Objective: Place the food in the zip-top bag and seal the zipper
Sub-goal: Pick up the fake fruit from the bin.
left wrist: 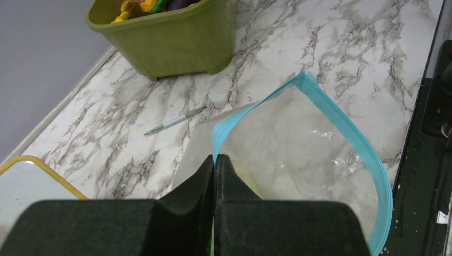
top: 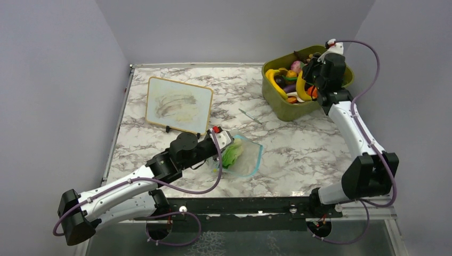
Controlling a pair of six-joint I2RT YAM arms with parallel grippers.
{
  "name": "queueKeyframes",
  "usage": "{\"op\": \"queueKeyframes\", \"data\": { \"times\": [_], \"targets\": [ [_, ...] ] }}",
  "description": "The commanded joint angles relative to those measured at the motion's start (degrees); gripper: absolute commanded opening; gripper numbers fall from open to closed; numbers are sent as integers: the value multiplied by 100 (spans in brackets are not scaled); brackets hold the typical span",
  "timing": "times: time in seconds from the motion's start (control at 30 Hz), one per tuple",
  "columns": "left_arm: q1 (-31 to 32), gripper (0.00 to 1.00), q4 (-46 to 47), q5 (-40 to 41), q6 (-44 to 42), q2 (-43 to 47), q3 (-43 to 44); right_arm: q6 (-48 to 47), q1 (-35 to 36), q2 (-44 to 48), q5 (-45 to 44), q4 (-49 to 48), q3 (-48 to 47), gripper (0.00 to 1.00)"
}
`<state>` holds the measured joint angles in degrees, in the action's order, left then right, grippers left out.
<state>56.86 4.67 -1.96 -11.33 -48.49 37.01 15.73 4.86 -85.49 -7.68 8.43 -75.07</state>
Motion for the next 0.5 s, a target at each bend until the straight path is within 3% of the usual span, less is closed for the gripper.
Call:
{"op": "queueKeyframes", "data": {
  "times": [0.0,0.23,0.47],
  "targets": [
    [-4,0,143,108,396,-86,277,-217,-12,798,219,-361,240,14],
    [-35,0,-67,135,976,-498,904,122,-12,1420,529,-59,8,14],
    [-58,0,-351,299,1294,-825,1434,559,138,1851,1708,166,88,11]
  ]
}}
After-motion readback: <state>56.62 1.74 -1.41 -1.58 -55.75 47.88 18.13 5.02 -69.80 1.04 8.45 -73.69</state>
